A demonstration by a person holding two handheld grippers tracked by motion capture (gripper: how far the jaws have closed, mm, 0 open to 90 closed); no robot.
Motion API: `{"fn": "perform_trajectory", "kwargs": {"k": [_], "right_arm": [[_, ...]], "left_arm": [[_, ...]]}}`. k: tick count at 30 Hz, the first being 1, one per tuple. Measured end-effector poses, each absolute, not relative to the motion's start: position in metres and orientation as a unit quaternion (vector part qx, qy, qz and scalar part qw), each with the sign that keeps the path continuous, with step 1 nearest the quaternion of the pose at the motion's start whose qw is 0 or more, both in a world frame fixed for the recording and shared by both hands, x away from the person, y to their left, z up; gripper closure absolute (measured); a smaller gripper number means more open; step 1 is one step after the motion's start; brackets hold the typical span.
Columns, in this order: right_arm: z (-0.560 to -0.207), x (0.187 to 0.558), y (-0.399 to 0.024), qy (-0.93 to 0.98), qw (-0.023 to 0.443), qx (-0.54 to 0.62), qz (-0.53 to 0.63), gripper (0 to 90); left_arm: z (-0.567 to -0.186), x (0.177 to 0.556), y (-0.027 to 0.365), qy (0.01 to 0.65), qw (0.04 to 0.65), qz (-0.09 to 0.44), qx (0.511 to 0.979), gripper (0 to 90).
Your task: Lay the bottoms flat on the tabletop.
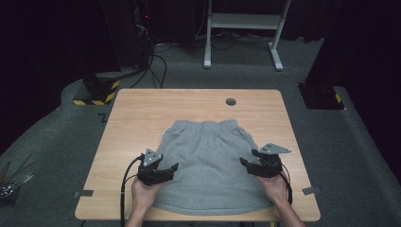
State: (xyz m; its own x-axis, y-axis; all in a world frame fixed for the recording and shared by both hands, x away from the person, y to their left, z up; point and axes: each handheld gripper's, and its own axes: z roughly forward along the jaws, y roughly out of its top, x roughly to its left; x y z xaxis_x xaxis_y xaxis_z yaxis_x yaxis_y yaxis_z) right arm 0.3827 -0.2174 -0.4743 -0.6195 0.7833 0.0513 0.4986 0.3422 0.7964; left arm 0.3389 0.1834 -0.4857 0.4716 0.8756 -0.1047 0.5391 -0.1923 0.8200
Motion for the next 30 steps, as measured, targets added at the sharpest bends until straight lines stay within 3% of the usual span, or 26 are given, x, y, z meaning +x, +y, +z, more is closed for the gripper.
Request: {"fn": "perform_trajectory", "kwargs": {"k": [14,30], "right_arm": [[-0.466,0.383,-0.242,0.778,0.182,0.423,0.427,35.4],[-0.46,0.378,-0.267,0.755,0.199,0.443,0.441,34.8]], "left_arm": [[-0.477,0.34,0.201,0.498,0.428,0.205,0.726,20.1],[-0.47,0.337,0.225,0.512,0.44,0.22,0.704,19.9]]}}
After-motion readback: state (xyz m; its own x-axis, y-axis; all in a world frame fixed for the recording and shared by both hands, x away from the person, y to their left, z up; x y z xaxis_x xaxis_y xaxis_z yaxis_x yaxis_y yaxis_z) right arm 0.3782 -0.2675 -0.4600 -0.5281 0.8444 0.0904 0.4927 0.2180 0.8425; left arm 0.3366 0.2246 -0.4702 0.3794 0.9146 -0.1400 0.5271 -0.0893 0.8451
